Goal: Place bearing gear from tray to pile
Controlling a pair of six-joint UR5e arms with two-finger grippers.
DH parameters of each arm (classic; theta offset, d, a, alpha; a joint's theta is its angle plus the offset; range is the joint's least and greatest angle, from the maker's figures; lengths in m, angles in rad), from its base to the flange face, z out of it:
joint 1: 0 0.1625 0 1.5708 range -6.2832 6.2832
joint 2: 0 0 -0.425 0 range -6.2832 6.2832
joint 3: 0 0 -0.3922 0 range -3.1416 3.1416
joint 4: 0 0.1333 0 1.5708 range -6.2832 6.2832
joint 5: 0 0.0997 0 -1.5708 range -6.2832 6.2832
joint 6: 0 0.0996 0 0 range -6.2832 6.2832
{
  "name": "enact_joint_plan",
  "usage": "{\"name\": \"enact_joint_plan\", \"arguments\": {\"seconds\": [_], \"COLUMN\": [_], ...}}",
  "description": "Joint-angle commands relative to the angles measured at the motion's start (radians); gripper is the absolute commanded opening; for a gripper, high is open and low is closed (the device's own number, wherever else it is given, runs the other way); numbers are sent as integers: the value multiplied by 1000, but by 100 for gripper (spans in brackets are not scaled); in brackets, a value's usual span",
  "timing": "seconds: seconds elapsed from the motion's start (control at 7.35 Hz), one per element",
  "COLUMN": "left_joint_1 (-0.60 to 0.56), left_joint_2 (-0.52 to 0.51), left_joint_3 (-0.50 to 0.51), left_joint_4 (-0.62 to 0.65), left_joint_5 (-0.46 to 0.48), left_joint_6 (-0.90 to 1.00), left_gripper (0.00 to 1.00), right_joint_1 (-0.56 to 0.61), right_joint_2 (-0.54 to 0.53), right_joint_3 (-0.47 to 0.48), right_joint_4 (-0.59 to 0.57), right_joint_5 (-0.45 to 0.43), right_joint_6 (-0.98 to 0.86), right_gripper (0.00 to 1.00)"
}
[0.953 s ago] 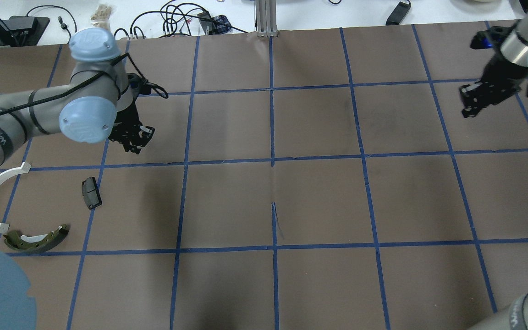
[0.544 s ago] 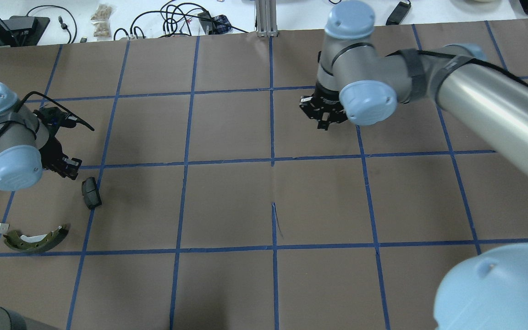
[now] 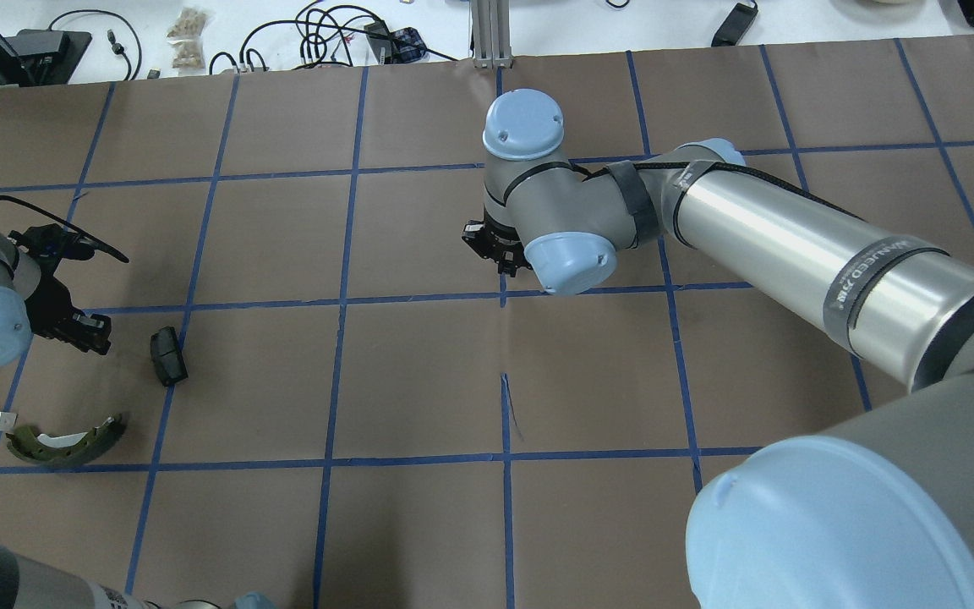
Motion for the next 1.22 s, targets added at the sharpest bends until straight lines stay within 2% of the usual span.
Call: {"name": "enact_joint_plan", "arguments": {"seconds": [0.0,0.14,0.27,0.54,0.68,0.82,0.95,1.09], "left_joint_1": [-11,-54,-126,-280,-375,-496,-622,-740], "left_joint_2": [12,66,94,122,105,90,64,20], "left_joint_3": [53,77,103,134,139,163,206,235], "left_joint_4": [-23,-106,-145,-220,-215,-211,-217,-211], "left_joint_5": [0,-16,-15,-16,-13,-19,-24,-26], "left_joint_6": [-47,-69,-87,-289,-421,-604,-741,-806], "left_gripper": [95,100,100,100,100,100,100,100], "right_joint_1": [-20,-86,-193,-349,-415,-454,-451,-451], "right_joint_2": [-7,-42,-113,-322,-430,-523,-578,-587], "right_joint_3": [-19,-30,-51,-67,-68,-71,-70,-58], "right_joint_4": [-1,28,151,376,529,618,637,640], "right_joint_5": [-13,-13,-1,-18,-24,-26,-26,-47], "right_joint_6": [-139,-181,-286,-481,-523,-568,-571,-574], "right_gripper": [100,100,100,100,100,100,100,100]}}
